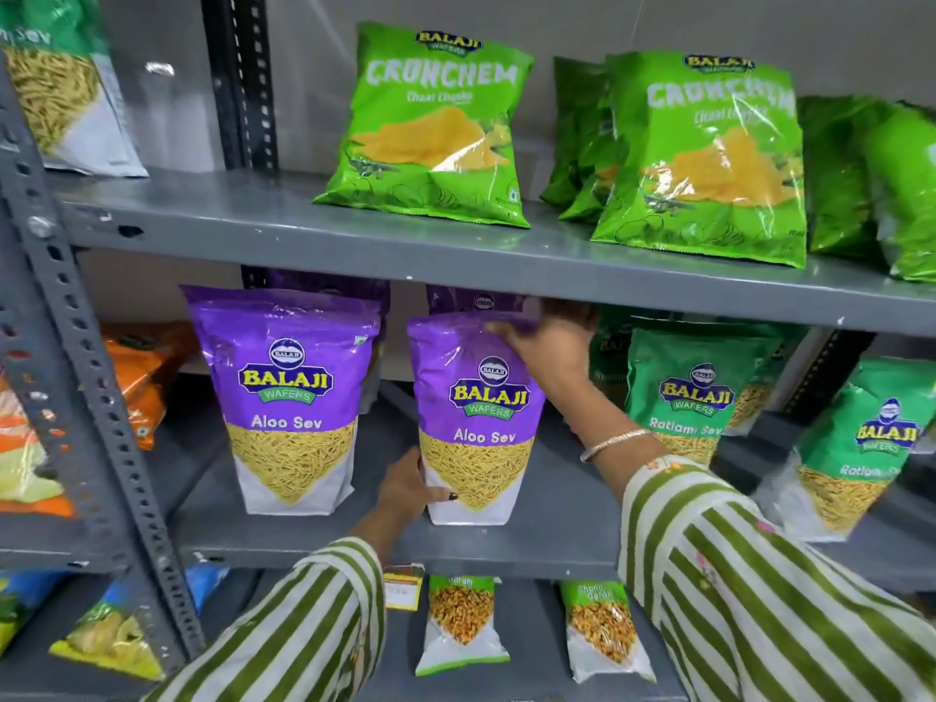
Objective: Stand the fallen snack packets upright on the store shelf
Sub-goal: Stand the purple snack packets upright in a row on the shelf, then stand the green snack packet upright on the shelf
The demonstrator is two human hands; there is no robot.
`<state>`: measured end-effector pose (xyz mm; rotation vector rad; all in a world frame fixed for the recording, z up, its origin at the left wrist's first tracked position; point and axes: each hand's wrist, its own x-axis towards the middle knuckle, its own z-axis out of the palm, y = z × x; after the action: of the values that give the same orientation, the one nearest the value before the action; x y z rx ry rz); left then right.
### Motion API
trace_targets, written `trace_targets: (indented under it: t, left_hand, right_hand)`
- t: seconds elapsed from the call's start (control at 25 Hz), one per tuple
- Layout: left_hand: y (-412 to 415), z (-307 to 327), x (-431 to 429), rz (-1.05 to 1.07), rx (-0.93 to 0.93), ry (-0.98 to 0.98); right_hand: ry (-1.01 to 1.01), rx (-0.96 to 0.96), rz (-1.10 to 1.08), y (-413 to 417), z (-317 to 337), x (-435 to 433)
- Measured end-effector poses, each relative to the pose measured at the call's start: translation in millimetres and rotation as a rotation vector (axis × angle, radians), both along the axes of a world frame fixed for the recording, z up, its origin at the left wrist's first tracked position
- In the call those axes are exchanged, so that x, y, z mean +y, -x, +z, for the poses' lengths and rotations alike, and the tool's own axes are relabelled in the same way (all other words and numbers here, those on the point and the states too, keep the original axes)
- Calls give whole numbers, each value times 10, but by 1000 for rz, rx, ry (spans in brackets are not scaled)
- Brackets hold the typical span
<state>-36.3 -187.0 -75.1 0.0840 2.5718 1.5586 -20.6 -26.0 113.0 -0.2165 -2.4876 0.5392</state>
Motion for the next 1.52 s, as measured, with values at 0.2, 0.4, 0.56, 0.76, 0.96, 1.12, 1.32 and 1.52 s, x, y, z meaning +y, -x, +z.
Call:
trace_targets:
  t: [0.2,0.4,0.56,0.76,0.96,1.12,1.32,1.52]
  left_hand:
    - [27,-33,-45,0,37,84]
    - [58,-76,-70,-20,66,90]
    - [37,-137,-74,-19,36,-23]
    - [-358,-264,106,226,469,212]
    - [-669,-326,956,-42,919,555]
    - [-463,-133,2154,-177,594,349]
    - [-123,89,3032,-33,-41,-111]
    - [-246,92,3036,111,-77,-47]
  right_hand:
    - [647,-79,209,-159,-1084,349]
    - [750,-436,284,-150,-1713,212]
    - [735,-431,246,-204,-1660,235]
    - [593,-399,78,-448,-1702,942]
    - [537,-304,-291,-645,-1617,2132]
    - [603,-310,-242,-554,-1570,2933]
    - [786,-414,115,-139,-2011,3392]
    - [805,-382,183,-273,-1932,3116]
